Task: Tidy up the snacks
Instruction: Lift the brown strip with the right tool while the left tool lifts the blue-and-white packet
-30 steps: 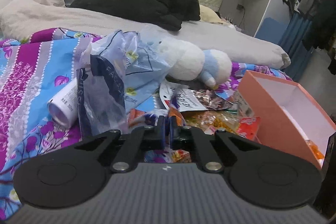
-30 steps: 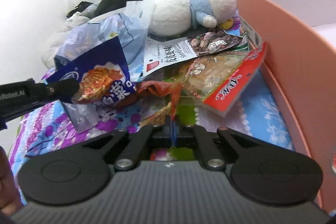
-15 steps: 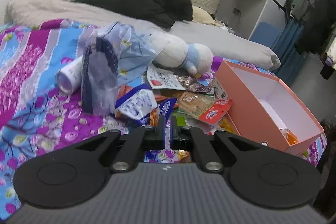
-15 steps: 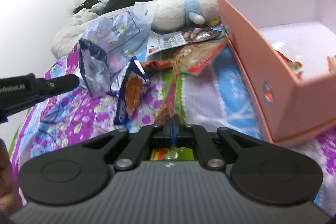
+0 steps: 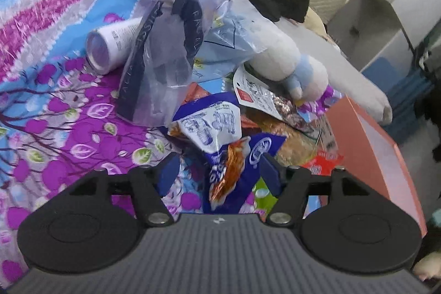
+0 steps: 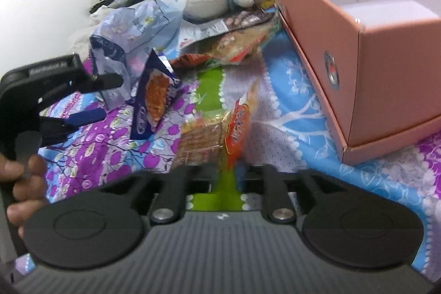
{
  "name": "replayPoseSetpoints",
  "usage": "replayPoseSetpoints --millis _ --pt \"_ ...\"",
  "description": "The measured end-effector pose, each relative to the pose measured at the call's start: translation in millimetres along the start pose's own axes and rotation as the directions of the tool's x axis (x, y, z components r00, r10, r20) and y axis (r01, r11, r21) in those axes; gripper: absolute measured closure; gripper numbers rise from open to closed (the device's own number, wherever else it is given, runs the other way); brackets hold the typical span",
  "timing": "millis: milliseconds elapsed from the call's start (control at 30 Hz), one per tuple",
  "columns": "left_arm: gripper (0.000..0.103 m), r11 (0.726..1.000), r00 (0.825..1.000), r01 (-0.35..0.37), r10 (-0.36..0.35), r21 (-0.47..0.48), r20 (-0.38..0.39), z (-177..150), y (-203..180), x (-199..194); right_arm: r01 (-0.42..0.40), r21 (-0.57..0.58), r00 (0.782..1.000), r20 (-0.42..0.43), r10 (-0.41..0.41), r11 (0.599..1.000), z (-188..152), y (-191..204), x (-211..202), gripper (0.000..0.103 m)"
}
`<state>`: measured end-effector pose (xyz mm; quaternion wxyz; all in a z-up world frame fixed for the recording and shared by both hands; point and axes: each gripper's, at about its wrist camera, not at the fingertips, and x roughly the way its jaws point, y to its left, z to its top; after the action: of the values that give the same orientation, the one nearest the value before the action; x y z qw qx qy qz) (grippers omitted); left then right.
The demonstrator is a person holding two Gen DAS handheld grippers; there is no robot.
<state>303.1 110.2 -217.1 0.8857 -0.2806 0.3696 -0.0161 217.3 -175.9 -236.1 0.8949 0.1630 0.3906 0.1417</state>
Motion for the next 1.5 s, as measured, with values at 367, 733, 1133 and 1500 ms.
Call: replayPoseSetpoints --millis 367,733,1133,1500 --pt "0.033 0.995 0.996 -0.023 0.014 -0.097 -0.090 -0.2 13.9 43.2 0.002 -0.059 0.999 0.037 0.000 0.998 -7.3 0.3 23.7 0.047" --pt "0.033 0.997 0.995 -0.059 0.055 -0.051 -0.087 -4.4 3.7 54.5 -0.042 -0.192 0.999 0.008 0.044 0.981 -6.1 15.5 29.8 0.058" --pt "0.081 0.997 0.991 0.013 -0.023 -0.072 -0.133 -19.9 -5.8 58.0 -0.071 -0.120 0.997 -0.012 0.070 0.990 6.1 7.2 12.9 0.092" --pt "0.087 1.000 0.993 0.026 -0.025 0.003 -0.119 -41.5 -11.2 24.8 -0.034 -0.128 0.999 0.027 0.038 0.991 17.8 9.2 -11.3 0.096"
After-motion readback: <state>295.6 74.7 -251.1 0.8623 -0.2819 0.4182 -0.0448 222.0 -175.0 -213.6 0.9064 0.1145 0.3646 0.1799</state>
